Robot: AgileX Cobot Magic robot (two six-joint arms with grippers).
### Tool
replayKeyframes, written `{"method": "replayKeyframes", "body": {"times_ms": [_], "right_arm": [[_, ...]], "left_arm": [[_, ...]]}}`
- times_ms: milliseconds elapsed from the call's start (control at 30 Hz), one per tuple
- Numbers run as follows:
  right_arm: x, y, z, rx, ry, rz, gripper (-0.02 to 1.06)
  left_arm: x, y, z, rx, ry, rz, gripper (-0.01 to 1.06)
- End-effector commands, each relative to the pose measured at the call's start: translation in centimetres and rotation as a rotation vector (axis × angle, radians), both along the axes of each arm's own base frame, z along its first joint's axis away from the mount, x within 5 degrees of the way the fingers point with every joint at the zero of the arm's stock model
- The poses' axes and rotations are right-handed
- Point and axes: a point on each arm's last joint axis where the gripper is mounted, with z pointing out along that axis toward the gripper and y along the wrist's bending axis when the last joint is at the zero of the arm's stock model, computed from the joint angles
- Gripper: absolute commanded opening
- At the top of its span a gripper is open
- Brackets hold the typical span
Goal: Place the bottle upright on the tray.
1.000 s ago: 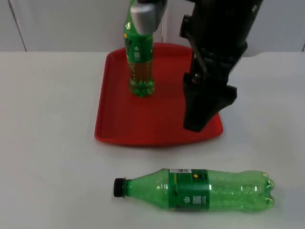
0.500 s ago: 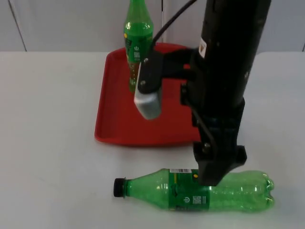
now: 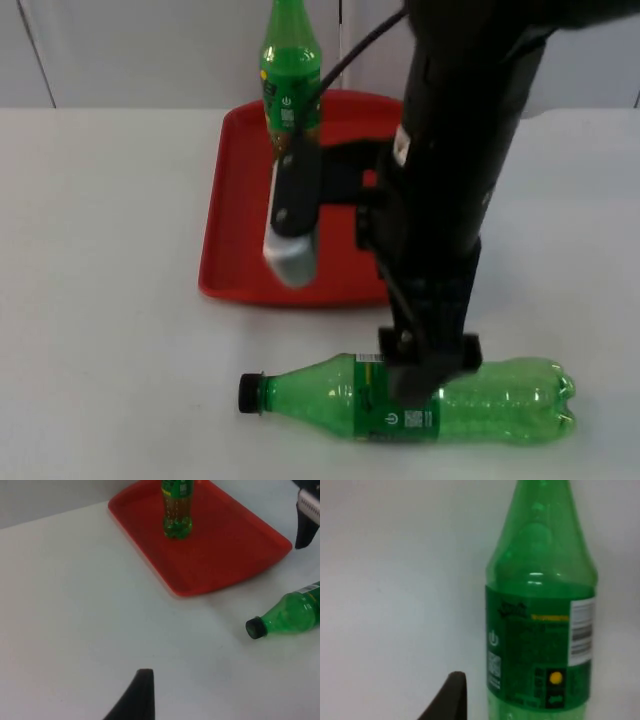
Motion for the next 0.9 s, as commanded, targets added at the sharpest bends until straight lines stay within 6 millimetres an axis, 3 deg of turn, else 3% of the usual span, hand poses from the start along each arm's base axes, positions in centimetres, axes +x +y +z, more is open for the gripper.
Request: {"method": "replayKeyframes", "body": {"times_ms": [0,100,500,867], "right_arm": [[-0.5,0.3,-1.1,-0.031,0.018,0.031,0.99],[-1.0,1.3,-2.7,-0.052,0.015,0.069,0.99],[-0.2,1.7,-7.1,-0.076,0.008,0.072,0.99],[-0.1,2.4,-8.0,-0.008,0.009,0.027,0.99]], "left_arm": [[0.0,0.0,-0.1,0.002,0.002,-0.003,1.05],[0.0,0.0,-0.1,0.002,0.002,-0.003,1.05],[0.0,0.0,-0.1,0.002,0.002,-0.003,1.05],[0.0,0.0,-0.1,0.002,0.002,-0.003,1.05]]}}
